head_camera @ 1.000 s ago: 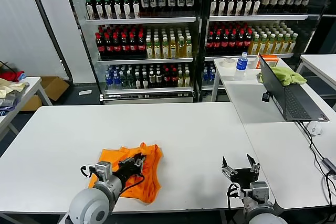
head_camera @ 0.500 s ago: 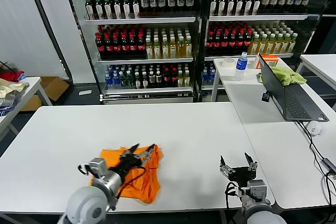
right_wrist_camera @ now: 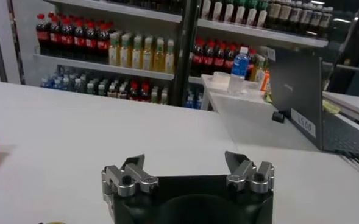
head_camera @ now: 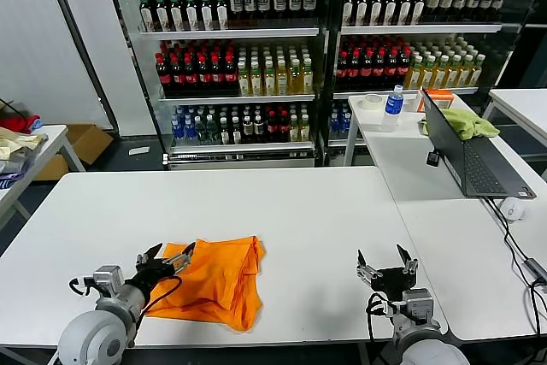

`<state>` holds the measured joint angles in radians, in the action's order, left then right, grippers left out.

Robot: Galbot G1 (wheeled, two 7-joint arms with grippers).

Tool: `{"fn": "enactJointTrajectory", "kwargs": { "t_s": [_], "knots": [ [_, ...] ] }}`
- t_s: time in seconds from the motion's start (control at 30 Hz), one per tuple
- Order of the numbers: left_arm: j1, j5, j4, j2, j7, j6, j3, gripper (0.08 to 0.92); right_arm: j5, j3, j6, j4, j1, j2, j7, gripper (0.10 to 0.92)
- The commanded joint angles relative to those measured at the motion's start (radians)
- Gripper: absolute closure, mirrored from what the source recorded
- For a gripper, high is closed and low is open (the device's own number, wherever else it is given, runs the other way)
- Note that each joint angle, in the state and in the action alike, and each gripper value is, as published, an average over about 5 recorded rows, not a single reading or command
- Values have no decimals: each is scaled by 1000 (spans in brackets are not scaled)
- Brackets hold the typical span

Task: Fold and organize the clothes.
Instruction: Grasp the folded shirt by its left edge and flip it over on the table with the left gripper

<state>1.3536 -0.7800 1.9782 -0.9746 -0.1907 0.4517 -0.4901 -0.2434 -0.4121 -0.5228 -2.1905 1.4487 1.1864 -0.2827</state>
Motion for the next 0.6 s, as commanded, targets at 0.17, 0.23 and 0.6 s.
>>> {"fn": "enactJointTrajectory", "kwargs": {
  "t_s": [0.17,0.23,0.6],
  "knots": [
    [78,100,-61,-12,6,-18,-46,177,1,-6,4,-3,0,2,0,203],
    [85,108,-60,-14,5,-21,-40,177,1,-5,4,-2,-2,3,0,203],
    [92,156,-67,-25,7,-42,-18,177,2,-1,4,4,-4,5,0,203]
  ]
}}
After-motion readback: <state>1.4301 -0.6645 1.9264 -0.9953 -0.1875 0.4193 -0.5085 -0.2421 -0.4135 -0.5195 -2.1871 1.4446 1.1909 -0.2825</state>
